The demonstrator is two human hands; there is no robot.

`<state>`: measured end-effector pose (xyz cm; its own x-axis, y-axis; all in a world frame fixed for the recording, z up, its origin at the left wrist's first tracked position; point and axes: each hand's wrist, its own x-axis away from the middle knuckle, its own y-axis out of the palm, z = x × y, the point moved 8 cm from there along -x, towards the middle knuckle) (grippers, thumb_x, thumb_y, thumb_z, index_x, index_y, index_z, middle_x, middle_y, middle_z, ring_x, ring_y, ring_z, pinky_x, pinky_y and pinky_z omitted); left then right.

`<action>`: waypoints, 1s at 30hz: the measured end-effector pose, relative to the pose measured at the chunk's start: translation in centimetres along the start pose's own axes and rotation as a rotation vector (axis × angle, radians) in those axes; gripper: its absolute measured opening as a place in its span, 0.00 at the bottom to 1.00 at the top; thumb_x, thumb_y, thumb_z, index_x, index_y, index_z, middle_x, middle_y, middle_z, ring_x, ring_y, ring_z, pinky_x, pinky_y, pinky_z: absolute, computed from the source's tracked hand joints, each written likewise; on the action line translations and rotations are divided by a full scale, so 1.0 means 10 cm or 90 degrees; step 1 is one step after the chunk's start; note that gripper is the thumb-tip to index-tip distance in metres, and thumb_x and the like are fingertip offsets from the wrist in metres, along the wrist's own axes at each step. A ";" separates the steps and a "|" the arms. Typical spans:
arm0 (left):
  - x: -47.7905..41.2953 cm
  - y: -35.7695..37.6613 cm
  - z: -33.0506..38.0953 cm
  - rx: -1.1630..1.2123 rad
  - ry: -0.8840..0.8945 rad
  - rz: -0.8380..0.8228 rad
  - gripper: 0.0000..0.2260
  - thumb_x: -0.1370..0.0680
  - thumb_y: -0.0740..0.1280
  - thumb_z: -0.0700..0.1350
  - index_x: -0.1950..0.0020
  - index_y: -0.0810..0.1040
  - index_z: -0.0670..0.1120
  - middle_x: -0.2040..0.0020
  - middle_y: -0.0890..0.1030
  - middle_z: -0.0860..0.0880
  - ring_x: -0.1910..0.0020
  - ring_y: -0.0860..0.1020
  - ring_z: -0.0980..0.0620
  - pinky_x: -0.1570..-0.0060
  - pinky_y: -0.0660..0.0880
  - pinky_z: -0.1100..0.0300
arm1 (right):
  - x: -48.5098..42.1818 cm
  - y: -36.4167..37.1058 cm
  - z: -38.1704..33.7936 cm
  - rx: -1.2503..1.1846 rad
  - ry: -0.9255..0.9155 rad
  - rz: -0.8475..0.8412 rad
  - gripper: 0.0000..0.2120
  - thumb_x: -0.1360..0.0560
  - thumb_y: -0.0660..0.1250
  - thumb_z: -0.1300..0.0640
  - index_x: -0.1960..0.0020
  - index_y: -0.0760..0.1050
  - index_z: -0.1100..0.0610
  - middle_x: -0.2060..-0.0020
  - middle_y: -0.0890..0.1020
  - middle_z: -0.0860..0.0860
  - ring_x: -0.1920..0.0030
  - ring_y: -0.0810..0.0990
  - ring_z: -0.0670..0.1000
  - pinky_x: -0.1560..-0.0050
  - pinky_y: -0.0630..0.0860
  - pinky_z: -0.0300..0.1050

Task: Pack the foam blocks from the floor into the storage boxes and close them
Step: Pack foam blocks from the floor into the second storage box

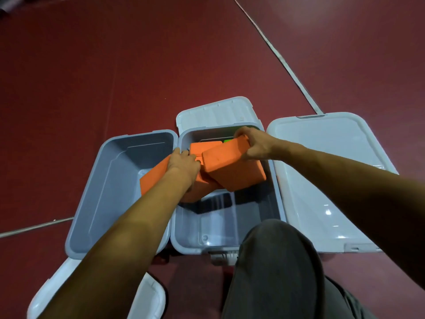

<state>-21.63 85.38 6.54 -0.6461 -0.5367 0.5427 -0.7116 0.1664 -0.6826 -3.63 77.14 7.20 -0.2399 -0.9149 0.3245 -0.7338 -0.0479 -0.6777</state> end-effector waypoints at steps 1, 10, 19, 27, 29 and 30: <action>0.01 0.03 -0.03 -0.003 -0.004 -0.015 0.38 0.29 0.75 0.58 0.23 0.62 0.56 0.25 0.66 0.46 0.26 0.62 0.41 0.29 0.59 0.37 | 0.02 0.03 0.08 -0.016 0.006 0.015 0.33 0.31 0.76 0.59 0.32 0.64 0.52 0.38 0.72 0.55 0.41 0.74 0.56 0.47 0.76 0.51; -0.10 0.02 -0.03 0.134 -0.025 -0.042 0.47 0.31 0.78 0.53 0.20 0.53 0.61 0.24 0.56 0.40 0.27 0.58 0.34 0.37 0.69 0.34 | 0.22 0.33 0.67 -0.078 0.059 0.105 0.36 0.38 0.74 0.56 0.34 0.62 0.54 0.40 0.72 0.56 0.42 0.75 0.57 0.43 0.78 0.58; -0.30 0.01 0.37 0.210 0.029 0.246 0.40 0.31 0.78 0.52 0.26 0.62 0.43 0.35 0.74 0.43 0.36 0.71 0.42 0.37 0.69 0.50 | 0.04 0.61 0.82 0.311 0.018 -0.024 0.46 0.33 0.76 0.48 0.24 0.55 0.56 0.34 0.68 0.59 0.35 0.69 0.62 0.35 0.72 0.59; -0.64 0.56 0.58 0.265 -0.044 0.202 0.41 0.28 0.74 0.59 0.23 0.56 0.49 0.30 0.68 0.49 0.37 0.72 0.39 0.46 0.74 0.39 | -0.14 0.89 1.13 0.551 0.021 -0.006 0.38 0.33 0.70 0.43 0.31 0.62 0.60 0.40 0.73 0.59 0.41 0.72 0.61 0.34 0.67 0.54; -0.73 0.65 0.65 0.265 -0.052 0.200 0.42 0.27 0.73 0.60 0.21 0.54 0.49 0.28 0.67 0.49 0.37 0.72 0.40 0.45 0.74 0.40 | -0.16 0.99 1.21 0.569 0.044 -0.010 0.39 0.32 0.69 0.43 0.29 0.61 0.61 0.38 0.73 0.60 0.39 0.72 0.62 0.31 0.63 0.57; -0.78 0.68 0.69 0.263 -0.050 0.197 0.43 0.27 0.73 0.60 0.21 0.54 0.49 0.28 0.67 0.50 0.37 0.71 0.40 0.44 0.74 0.41 | -0.17 1.05 1.25 0.569 0.053 -0.014 0.40 0.31 0.69 0.43 0.28 0.60 0.62 0.37 0.72 0.60 0.37 0.71 0.62 0.29 0.61 0.59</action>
<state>-19.54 84.96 -5.74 -0.7750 -0.5767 0.2583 -0.3129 -0.0049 -0.9498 -2.99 73.16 -8.70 -0.3028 -0.8794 0.3674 0.0220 -0.3918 -0.9198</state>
